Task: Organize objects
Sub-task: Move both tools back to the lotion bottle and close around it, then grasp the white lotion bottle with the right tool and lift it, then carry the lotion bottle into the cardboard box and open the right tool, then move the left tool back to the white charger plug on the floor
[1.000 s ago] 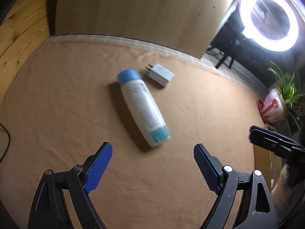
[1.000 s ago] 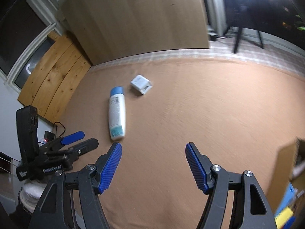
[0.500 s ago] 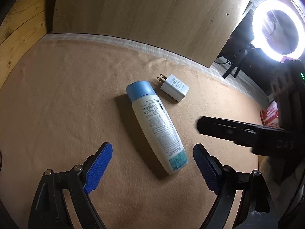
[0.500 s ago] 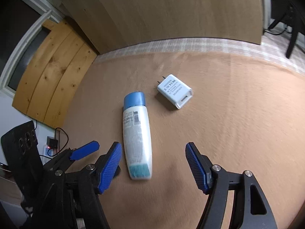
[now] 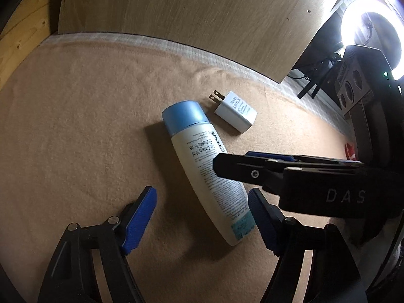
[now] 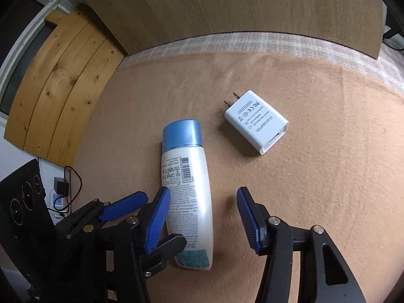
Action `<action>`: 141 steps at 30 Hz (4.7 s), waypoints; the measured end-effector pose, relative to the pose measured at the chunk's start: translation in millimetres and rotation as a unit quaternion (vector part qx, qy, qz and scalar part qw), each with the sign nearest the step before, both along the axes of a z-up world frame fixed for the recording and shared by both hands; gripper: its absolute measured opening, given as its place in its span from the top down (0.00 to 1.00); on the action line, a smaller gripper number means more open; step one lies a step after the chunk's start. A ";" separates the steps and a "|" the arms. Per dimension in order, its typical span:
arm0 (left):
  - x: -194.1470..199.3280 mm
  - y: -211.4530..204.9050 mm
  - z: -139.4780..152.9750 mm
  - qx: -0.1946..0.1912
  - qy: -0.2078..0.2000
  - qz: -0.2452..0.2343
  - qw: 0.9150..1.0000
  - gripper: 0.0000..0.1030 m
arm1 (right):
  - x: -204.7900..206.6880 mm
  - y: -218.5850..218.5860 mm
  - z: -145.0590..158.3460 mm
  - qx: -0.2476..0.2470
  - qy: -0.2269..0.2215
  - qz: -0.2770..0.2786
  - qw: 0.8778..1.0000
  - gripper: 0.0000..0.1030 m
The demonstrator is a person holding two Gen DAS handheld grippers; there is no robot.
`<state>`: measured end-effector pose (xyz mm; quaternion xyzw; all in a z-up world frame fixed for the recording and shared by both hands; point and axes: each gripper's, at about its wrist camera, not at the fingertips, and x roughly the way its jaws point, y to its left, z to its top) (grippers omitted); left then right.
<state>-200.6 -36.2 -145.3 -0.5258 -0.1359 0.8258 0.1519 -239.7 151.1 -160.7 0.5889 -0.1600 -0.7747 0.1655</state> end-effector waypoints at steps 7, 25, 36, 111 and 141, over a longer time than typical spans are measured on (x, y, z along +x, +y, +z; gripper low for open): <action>-4.3 0.3 -5.8 0.013 -0.006 0.001 1.000 0.32 | -2.7 -8.9 -4.9 -0.009 -0.007 0.014 1.000 0.62; 24.5 21.3 9.2 0.026 0.003 -0.020 0.999 0.47 | 30.8 17.0 -0.5 -0.030 0.003 -0.034 0.999 0.67; 82.1 73.1 50.8 0.015 0.044 -0.071 0.996 0.47 | 107.5 57.2 43.5 -0.031 0.043 -0.104 0.993 0.68; 201.7 298.7 116.7 -0.024 0.104 -0.267 0.958 0.17 | 343.4 257.2 111.2 0.103 0.111 -0.368 0.918 0.38; 99.9 112.6 97.5 -0.070 0.076 -0.093 0.990 0.17 | 212.5 156.6 101.4 0.094 0.113 -0.220 0.964 0.38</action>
